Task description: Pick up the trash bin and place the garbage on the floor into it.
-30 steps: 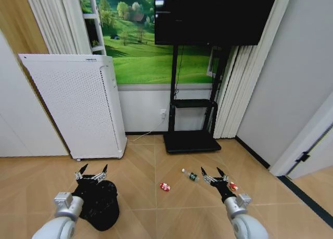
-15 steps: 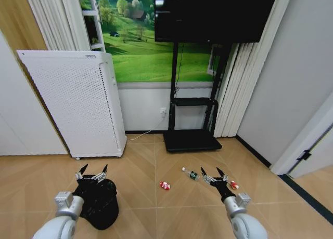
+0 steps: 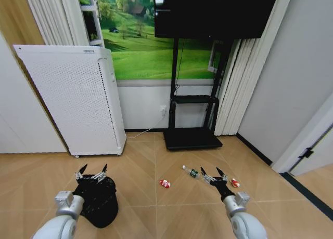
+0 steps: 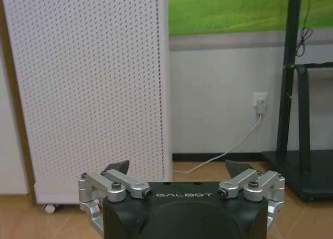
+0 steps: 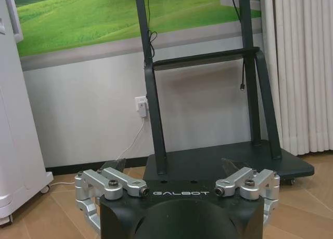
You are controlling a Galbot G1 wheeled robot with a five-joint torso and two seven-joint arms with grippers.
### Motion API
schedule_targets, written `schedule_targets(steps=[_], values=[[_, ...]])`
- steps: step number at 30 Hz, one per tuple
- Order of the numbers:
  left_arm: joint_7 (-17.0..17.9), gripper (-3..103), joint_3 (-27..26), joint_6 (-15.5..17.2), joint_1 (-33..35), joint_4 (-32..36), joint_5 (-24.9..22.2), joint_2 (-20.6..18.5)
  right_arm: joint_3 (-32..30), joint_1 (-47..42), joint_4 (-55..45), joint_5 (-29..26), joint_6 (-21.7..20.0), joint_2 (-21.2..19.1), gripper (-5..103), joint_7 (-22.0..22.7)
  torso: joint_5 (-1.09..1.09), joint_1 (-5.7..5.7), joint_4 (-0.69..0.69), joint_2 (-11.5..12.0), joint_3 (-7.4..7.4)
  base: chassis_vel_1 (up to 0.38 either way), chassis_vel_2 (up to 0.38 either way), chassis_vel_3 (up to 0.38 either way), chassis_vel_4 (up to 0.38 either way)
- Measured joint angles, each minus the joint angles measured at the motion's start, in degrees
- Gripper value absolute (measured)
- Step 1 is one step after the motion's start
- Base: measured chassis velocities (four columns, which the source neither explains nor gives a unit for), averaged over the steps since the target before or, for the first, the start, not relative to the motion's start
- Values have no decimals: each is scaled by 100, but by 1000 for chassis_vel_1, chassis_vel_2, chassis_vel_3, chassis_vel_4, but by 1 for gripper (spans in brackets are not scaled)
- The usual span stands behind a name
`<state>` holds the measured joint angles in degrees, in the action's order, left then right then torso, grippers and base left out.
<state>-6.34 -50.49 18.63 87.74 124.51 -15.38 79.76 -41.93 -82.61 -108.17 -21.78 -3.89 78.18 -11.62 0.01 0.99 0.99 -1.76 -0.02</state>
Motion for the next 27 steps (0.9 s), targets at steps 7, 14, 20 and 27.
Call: schedule_targets(steps=[7, 14, 20, 27], values=[[41, 100, -348, 112, 324, -267, -21, 61, -178, -69, 151, -89, 105, -12, 100, 7, -1, -1, 1, -7, 0, 0, 0, 0, 0], [-312, 100, -703, -162, 506, -914, -23, -30, -108, -28, 307, -124, 103, 55, 100, 39, -1, 1, 1, -25, 0, 0, 0, 0, 0], [-398, 100, -777, -290, 444, -1272, 67, -49, -68, -5, 342, -124, 88, 65, 100, 65, -2, 3, 2, -31, 0, 0, 0, 0, 0], [-367, 100, -844, -87, 474, -1473, -12, -38, -75, 6, 360, -167, 50, 56, 100, 92, -1, 5, 3, -39, 0, 0, 0, 0, 0]])
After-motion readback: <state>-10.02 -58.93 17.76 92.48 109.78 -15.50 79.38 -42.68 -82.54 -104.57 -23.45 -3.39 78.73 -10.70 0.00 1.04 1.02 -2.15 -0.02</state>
